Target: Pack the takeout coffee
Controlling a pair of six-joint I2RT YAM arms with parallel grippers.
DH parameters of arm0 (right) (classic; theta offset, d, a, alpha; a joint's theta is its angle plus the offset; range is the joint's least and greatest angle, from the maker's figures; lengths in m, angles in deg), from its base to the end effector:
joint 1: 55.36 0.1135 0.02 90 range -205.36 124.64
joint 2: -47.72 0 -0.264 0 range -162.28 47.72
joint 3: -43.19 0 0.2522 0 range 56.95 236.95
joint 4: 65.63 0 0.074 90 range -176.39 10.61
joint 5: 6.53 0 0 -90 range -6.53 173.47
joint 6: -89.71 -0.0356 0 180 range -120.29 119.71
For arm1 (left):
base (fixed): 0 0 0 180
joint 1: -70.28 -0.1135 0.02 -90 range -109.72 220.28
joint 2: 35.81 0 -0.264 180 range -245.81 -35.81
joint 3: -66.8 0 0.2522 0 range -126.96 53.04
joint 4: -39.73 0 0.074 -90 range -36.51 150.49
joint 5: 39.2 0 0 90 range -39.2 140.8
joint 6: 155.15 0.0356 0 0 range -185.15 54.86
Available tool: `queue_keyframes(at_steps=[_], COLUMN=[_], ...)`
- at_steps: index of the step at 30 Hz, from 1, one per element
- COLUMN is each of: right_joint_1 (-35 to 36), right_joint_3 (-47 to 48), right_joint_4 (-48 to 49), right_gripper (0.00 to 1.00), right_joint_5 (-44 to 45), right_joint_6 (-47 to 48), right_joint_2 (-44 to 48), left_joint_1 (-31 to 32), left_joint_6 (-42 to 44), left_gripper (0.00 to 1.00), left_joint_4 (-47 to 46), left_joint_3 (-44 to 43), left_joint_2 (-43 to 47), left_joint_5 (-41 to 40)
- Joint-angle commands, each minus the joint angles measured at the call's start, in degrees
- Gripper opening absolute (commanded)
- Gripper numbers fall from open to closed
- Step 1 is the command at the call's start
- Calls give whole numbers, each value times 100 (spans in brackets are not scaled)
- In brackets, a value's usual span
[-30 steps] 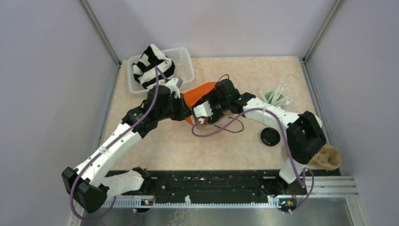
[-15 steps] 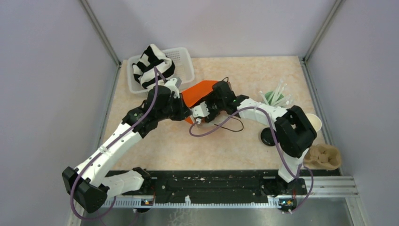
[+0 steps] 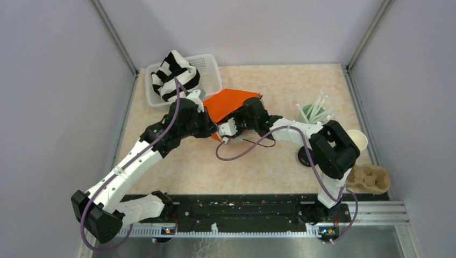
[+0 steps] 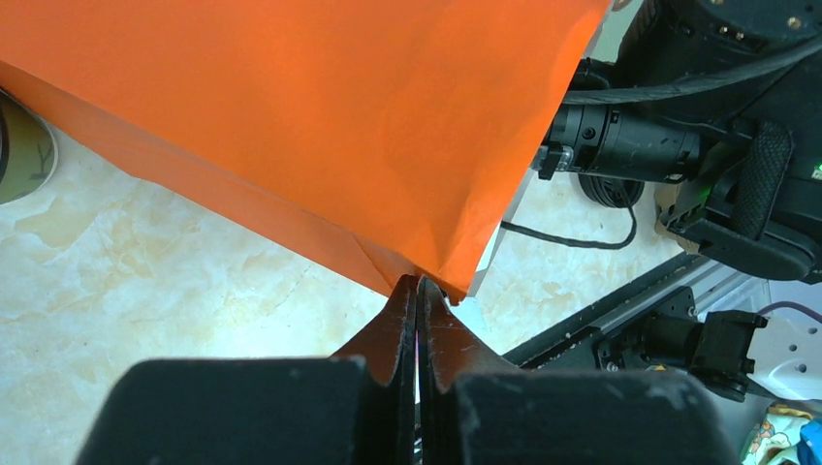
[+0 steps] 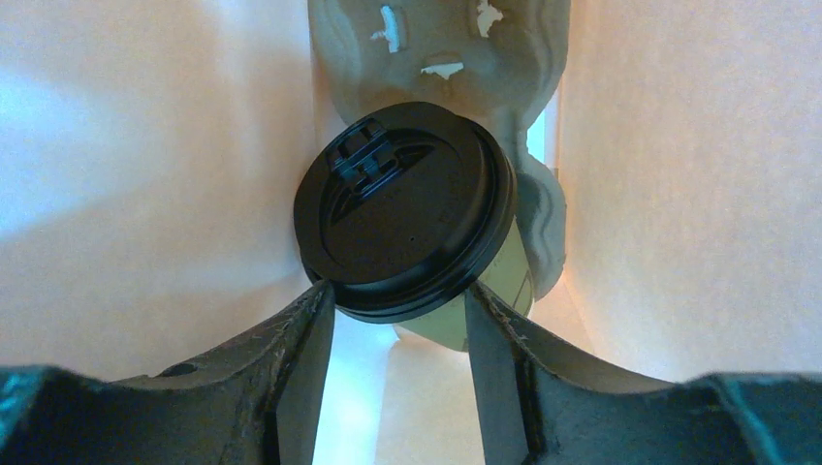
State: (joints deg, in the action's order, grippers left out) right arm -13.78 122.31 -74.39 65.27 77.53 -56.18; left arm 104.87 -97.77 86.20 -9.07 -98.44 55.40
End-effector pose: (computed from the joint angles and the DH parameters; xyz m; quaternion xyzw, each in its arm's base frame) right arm 0.2935 0.2753 0.2045 -0.7889 0.3743 -0.0128 0.4872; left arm 0.1924 -0.1362 0.3457 0.0342 0.8786 -0.2923 0.3761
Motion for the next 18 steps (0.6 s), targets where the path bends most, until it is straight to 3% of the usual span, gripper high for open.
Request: queue_keyframes(at_steps=[1, 14, 18], right_joint_1=[61, 34, -17], right_joint_3=[-184, -1064, -1223], right_joint_4=[446, 396, 137], right_gripper=[48, 33, 37], right_joint_5=[80, 104, -84], right_joint_6=[-206, -736, -799], right_joint_2=[300, 1513, 1733], left_joint_1=[36, 31, 34], left_joint_6=[-124, -172, -90], left_gripper=[0, 0, 0], left_joint_4=[-108, -41, -71], left_joint_3=[-35, -50, -87], left_joint_2=[159, 179, 187], left_joint_5=[-41, 42, 192])
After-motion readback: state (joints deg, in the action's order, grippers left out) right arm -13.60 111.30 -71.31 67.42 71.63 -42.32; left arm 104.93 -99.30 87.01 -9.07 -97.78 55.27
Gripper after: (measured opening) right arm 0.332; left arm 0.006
